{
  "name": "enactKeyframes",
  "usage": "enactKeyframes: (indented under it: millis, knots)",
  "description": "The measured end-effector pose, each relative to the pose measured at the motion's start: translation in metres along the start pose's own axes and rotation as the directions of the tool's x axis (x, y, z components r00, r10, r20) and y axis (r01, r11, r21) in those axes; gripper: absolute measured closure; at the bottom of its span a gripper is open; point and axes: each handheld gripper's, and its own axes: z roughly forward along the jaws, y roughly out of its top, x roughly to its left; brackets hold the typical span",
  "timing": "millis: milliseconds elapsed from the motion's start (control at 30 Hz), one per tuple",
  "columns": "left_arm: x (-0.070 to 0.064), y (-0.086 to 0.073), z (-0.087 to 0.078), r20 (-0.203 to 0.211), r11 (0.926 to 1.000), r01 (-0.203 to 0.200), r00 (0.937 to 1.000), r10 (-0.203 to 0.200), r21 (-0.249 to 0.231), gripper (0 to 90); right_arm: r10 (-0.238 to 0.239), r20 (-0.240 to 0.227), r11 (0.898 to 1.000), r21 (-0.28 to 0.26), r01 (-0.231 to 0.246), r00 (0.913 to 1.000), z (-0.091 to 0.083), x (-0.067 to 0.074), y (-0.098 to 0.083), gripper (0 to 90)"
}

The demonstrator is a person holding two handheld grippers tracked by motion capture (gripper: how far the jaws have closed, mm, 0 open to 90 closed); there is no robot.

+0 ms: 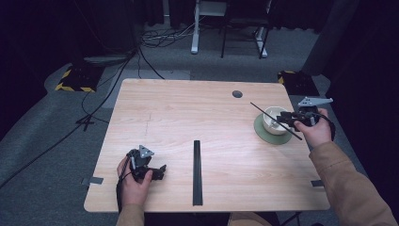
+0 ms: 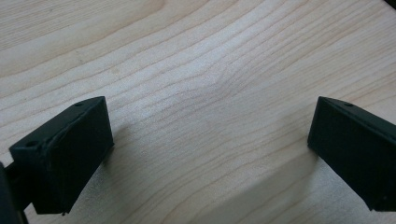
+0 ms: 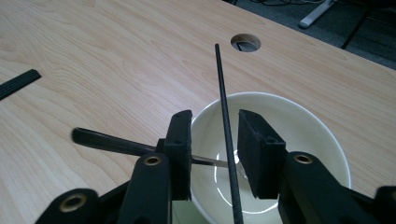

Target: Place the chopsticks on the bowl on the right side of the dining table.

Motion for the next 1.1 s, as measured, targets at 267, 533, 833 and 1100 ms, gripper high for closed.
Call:
enactKeyframes:
  millis: [267,533,833,1100]
  knots:
    - [0.000,0.000,0.000,0.002,1.0000,0.000,1.0000,0.000,0.000,0.3,0.000,-0.017,0.999,-0.054,-0.001,0.9999,-0.020,0.023,0.014,58.1]
    - [0.000,0.000,0.000,0.002,1.0000,0.000,1.0000,0.000,0.000,0.3,0.007,-0.066,0.994,-0.110,-0.014,0.9978,-0.035,0.051,0.026,52.0]
    - [-0.001,0.000,0.000,0.007,1.0000,0.006,1.0000,-0.006,-0.002,0.3,-0.060,-0.082,0.989,-0.141,0.048,0.9949,-0.045,0.093,0.038,49.2]
    - [-0.001,-0.002,-0.001,0.006,1.0000,0.003,1.0000,-0.003,0.001,0.3,-0.123,-0.120,0.983,-0.148,0.105,0.9850,-0.038,0.127,0.041,48.0]
